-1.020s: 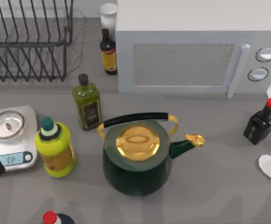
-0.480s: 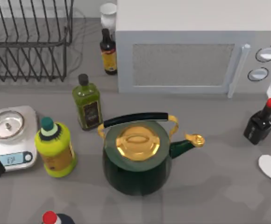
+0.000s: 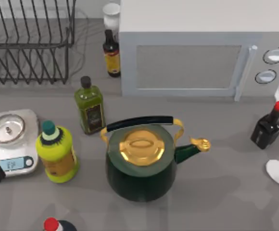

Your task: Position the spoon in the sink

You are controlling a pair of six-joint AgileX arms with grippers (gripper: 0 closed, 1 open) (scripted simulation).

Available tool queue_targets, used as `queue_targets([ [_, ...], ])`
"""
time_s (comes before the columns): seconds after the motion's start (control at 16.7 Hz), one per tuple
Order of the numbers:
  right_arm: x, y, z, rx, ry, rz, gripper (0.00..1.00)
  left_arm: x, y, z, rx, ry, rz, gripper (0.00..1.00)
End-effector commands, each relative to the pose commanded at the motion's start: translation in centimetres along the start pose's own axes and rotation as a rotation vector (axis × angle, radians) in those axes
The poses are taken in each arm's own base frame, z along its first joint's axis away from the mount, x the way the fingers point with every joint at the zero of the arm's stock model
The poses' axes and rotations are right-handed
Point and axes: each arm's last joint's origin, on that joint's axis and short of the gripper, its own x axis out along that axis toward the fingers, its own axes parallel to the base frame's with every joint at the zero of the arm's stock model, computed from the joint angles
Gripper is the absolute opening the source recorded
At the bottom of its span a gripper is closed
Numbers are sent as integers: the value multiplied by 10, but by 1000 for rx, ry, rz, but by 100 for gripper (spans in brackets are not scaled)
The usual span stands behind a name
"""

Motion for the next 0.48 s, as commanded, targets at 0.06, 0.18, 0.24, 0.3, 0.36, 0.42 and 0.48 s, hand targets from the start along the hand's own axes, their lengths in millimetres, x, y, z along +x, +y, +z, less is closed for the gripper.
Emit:
queue_targets([
  [0.06,0,1,0,-3,-2,-2,100,0,0,0,0,0,0,100],
  [0.18,4,1,1,-1,0,0,100,0,0,0,0,0,0,100],
  [0.24,10,0,1,-1,1,2,100,0,0,0,0,0,0,100],
  [0.3,17,-1,2,0,2,2,100,0,0,0,0,0,0,100],
  [0.36,27,-2,3,1,1,2,100,0,0,0,0,0,0,100],
  [0.42,38,-3,3,1,-1,-1,100,0,0,0,0,0,0,100],
  [0.48,49,-4,4,1,-4,-4,100,0,0,0,0,0,0,100],
])
